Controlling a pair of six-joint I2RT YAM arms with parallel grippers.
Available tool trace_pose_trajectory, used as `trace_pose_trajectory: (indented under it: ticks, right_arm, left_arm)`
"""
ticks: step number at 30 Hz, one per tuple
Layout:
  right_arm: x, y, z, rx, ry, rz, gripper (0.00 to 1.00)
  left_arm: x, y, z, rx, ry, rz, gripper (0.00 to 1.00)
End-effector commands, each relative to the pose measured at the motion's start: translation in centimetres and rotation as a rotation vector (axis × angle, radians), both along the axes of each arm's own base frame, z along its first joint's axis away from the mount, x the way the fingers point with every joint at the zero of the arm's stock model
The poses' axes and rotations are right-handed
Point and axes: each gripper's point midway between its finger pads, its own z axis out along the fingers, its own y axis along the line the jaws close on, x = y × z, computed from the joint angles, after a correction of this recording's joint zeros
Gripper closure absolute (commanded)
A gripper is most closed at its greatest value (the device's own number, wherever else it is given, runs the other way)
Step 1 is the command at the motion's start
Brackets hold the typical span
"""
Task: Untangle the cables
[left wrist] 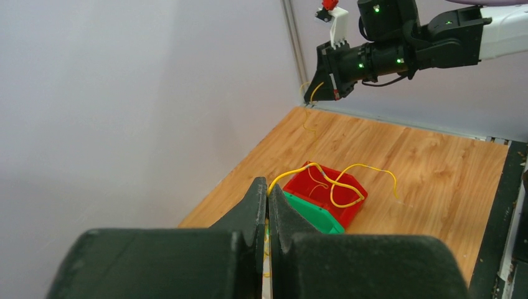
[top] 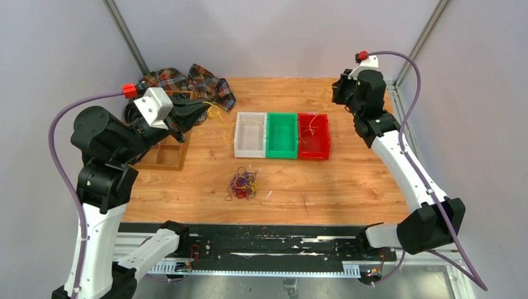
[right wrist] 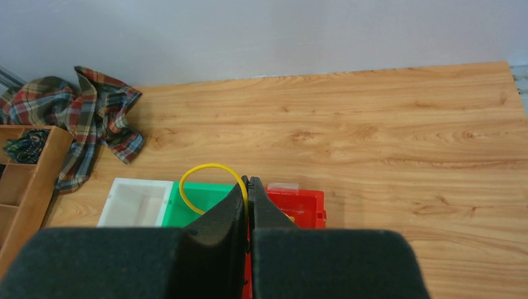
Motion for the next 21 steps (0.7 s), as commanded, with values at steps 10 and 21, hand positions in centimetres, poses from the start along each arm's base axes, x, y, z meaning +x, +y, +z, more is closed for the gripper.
trace_pose_trajectory:
  ticks: [10,21]
  right_arm:
    - [0.1,-0.4,-4.8,-0.048,0.128,-0.037,0.99]
    - [0.2,1.8,-11.5,-0.039,0.319,0.005,0.99]
  left_arm:
    - [-0.2,-0.2,-0.7,0.01,0.01,-0.013,0.99]
    - [-0.3,0.0,-0.7,0.007,0.009,-0.003,1.0]
